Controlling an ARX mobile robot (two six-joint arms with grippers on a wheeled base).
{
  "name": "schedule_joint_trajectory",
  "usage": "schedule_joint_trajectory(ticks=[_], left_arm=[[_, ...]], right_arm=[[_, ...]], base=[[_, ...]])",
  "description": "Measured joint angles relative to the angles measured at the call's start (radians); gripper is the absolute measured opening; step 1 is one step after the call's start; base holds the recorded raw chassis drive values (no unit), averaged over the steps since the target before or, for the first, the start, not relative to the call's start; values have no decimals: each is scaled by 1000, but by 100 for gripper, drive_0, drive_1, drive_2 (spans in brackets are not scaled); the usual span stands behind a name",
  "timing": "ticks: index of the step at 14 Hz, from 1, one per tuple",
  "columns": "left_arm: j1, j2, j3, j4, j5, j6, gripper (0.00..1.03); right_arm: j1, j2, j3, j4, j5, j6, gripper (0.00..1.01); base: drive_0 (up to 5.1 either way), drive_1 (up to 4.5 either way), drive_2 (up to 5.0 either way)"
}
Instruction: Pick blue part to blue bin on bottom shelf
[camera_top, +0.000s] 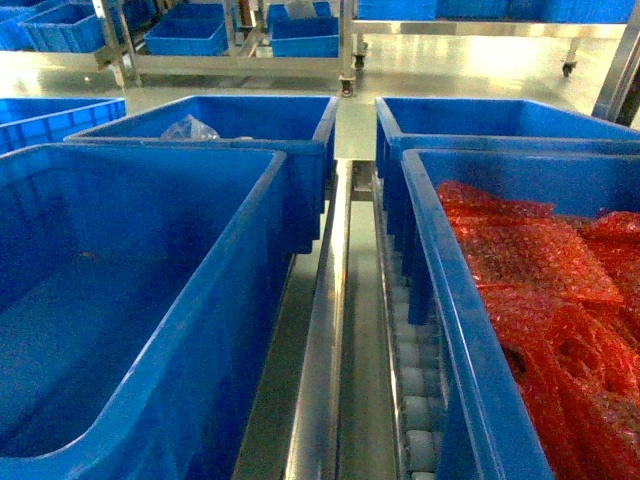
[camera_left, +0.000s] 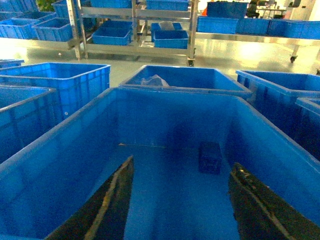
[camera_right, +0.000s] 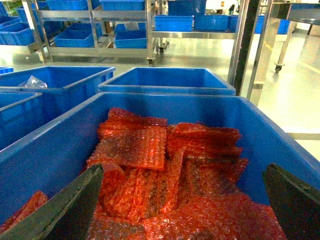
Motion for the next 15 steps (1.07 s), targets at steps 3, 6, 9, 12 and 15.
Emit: schedule_joint_trajectory(ticks=[3,6,9,12,15], left_arm=[[0,0,0,0,0,0,71],[0,0,0,0,0,0,86],[0,0,0,0,0,0,98],[0,0,0,0,0,1,98],[0,0,0,0,0,1,98]], right_arm=[[0,0,0,0,0,0,98],[0,0,0,0,0,0,98],[0,0,0,0,0,0,98],[0,0,0,0,0,0,98],[0,0,0,0,0,0,98]], base=[[0,0,0],[0,0,0],[0,0,0],[0,0,0],[0,0,0]])
